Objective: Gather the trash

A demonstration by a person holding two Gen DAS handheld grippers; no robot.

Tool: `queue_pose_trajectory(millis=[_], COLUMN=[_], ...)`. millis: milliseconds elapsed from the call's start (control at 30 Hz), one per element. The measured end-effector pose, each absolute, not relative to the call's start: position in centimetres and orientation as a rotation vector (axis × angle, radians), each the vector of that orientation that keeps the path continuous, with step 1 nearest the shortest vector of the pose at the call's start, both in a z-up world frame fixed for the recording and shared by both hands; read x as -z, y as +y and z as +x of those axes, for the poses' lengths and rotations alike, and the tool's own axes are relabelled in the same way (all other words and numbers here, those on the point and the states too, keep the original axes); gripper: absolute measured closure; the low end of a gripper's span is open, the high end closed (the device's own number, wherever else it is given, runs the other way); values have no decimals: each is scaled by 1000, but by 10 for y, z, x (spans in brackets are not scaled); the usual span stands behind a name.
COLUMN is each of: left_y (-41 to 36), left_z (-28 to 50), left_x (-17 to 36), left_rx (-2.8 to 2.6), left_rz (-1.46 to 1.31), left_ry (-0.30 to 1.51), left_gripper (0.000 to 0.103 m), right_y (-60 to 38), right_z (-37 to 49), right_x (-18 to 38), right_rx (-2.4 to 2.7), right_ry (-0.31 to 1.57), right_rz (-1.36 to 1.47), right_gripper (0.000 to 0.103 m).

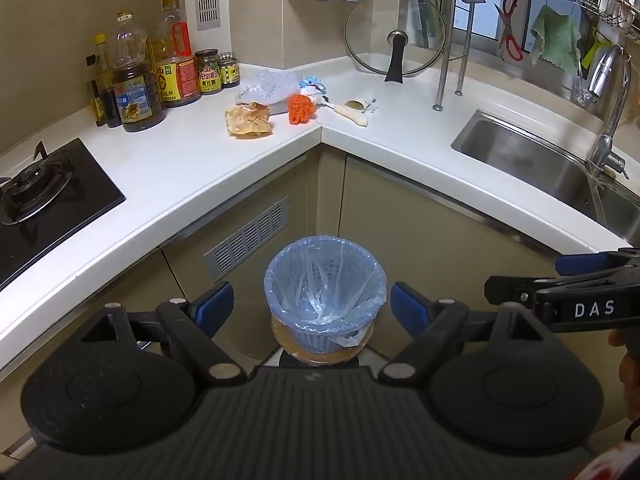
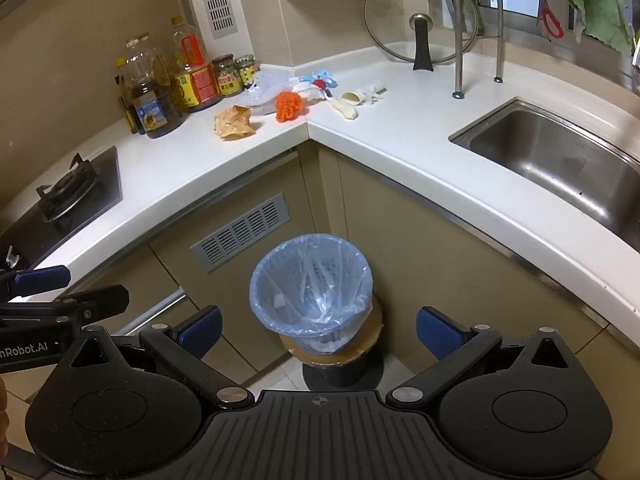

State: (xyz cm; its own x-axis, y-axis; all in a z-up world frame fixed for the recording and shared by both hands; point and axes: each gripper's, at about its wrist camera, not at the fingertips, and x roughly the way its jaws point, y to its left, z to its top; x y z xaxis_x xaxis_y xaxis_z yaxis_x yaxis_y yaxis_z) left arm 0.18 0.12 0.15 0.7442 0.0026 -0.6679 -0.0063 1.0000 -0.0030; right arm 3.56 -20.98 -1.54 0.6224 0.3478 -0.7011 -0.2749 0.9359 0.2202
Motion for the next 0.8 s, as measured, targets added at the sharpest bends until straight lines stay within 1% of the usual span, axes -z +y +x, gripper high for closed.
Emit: queue_pose_trajectory(millis=[800], left_y=[2], left_z=[2], left_x=[-1], left_rx=[-5], left_rz=[-5], left_ry=[732], left_gripper=[19], right_y=[-209], right_z=[41], right_x=[14], right_rx=[-359], right_ry=[827], right_rz=[95], right_gripper=[0])
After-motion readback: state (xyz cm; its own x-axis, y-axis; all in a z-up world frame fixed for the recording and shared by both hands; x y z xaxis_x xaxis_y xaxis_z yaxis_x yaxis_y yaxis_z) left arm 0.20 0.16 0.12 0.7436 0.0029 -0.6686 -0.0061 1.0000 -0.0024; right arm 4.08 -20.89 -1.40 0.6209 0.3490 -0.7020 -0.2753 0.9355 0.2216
